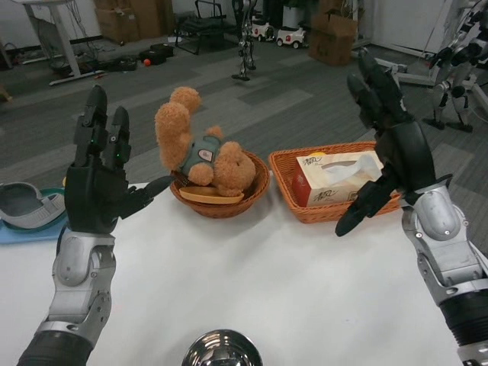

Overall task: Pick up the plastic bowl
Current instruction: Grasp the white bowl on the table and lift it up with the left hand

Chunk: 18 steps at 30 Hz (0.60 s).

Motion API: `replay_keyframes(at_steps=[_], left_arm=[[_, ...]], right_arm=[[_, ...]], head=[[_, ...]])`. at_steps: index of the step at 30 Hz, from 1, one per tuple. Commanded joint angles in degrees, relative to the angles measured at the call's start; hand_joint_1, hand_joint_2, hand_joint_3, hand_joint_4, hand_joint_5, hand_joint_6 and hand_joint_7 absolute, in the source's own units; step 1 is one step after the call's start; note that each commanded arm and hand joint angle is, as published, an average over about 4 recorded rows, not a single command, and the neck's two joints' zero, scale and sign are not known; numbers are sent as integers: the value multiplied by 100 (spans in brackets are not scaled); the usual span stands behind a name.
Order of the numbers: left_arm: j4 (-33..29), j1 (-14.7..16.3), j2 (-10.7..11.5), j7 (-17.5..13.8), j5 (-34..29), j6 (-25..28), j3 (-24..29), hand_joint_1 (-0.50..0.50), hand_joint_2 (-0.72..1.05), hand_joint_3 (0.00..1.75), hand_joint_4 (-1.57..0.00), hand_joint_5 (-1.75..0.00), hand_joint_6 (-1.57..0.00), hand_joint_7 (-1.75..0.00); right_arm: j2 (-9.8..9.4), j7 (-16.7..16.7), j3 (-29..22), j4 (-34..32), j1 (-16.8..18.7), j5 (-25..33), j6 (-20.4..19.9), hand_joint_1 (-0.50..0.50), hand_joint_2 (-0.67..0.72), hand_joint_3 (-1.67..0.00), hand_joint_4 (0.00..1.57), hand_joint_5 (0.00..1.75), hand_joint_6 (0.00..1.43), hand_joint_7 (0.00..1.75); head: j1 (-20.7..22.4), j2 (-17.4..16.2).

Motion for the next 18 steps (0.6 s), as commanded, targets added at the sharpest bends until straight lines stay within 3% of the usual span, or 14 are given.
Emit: replay_keyframes(at_steps=[1,7,12,18], left_arm=[[19,185,-17,10,22,9,88,-50,78,0,0,0,0,0],[28,374,-17,10,14,9,194,-50,85,0,0,0,0,0],[23,743,-96,8,5,0,444,-50,87,0,0,0,0,0],[1,1187,-56,2,5,-149,734,-50,60,0,0,0,0,0]], right_arm=[[10,6,9,68,47,80,-36,-46,46,0,0,0,0,0],[-8,6,36,178,60,137,-58,-46,41,0,0,0,0,0],[-16,6,27,281,60,179,-97,-46,41,0,0,0,0,0],[-8,-3,18,415,60,207,-133,-46,41,0,0,0,0,0]], head=[[346,-77],[926,-238],[1492,-409],[2233,-604]])
